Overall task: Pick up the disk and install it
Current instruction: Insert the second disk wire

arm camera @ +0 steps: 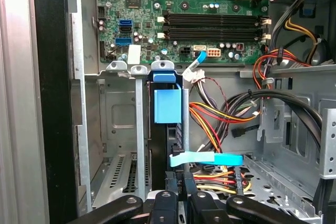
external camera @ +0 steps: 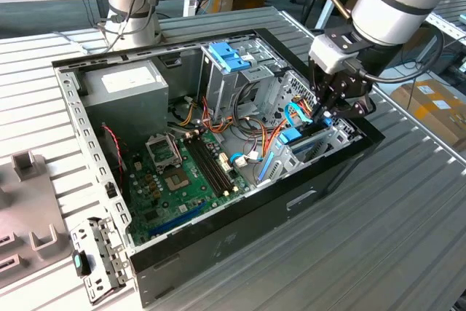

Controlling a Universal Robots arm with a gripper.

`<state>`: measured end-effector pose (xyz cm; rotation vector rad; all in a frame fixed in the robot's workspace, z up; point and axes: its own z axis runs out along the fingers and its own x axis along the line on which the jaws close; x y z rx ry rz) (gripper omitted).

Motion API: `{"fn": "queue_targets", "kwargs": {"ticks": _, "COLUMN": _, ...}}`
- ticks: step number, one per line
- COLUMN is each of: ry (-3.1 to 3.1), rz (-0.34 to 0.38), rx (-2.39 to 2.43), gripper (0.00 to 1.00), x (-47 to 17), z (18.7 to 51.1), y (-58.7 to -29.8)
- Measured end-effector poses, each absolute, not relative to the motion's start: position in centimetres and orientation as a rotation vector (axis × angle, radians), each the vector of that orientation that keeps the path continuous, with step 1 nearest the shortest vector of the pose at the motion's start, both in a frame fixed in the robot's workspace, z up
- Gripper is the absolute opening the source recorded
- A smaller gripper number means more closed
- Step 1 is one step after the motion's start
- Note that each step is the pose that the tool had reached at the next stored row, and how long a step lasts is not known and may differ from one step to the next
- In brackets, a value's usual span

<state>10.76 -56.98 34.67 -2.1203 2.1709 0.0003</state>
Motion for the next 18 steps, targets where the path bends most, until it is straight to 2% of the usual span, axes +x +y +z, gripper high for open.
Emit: {"fn": "queue_targets", "kwargs": {"ticks": 18, "ry": 2.171, "rz": 0.0, "rx": -2.12, "gripper": 0.16, "x": 10.69, "z": 34.58, "y": -57.0}}
